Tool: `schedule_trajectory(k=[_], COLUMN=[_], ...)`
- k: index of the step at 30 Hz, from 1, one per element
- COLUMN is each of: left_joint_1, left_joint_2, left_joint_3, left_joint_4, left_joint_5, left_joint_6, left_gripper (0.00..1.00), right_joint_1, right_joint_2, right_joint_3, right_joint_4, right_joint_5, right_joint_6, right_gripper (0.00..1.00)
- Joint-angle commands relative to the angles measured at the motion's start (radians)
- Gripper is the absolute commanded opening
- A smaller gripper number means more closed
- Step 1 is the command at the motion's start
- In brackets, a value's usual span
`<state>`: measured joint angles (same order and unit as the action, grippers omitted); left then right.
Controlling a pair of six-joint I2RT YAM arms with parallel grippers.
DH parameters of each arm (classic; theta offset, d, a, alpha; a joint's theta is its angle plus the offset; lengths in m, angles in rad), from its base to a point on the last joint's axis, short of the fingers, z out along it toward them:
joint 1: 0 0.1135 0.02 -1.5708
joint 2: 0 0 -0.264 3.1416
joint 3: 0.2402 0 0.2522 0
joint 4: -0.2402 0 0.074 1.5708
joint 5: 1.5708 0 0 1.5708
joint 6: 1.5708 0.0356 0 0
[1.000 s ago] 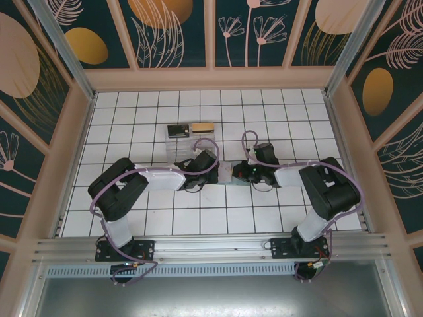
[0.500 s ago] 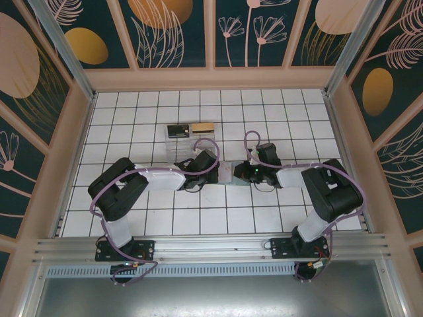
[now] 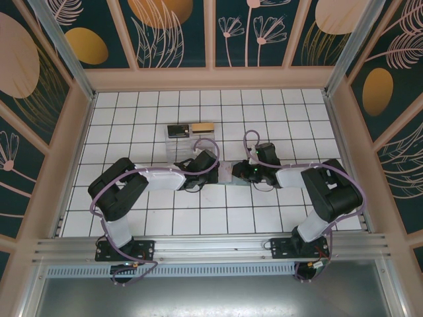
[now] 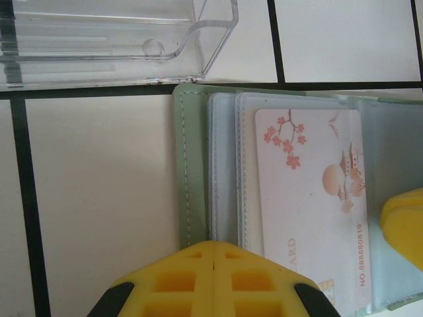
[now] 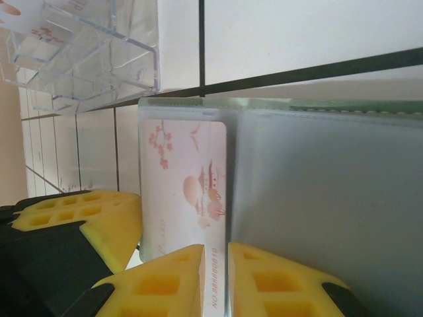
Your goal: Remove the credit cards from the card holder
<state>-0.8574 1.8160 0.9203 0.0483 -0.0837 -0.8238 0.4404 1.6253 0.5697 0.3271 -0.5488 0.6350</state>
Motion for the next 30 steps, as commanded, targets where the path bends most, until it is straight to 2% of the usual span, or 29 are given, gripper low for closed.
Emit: schedule_trajectory(k=[1,12,30], left_joint_1=[0.000,0.000,0.000], left_joint_2=[0.035,0.034,0.033], left_joint_3=[0.003,0.003,0.000], left_joint_4=[-0.045,-0.044,-0.045], left_joint_5=[0.006,0.010,0.009], left_joint_6=[-0.012,-0.012,-0.012], left_gripper=[0.00,0.00,0.00], right_joint_1=[0.011,0.023,0.032], right_joint_2=[0.027,0.066,0.033], right_joint_3=[0.028,0.036,0.053], right_joint_4=[0.028,0.017,-0.088], right_joint_5=[-0.012,-0.003,0.088], right_joint_6=[0.000,0.006,-0.031], right_gripper=[0.20,0.23,0.24])
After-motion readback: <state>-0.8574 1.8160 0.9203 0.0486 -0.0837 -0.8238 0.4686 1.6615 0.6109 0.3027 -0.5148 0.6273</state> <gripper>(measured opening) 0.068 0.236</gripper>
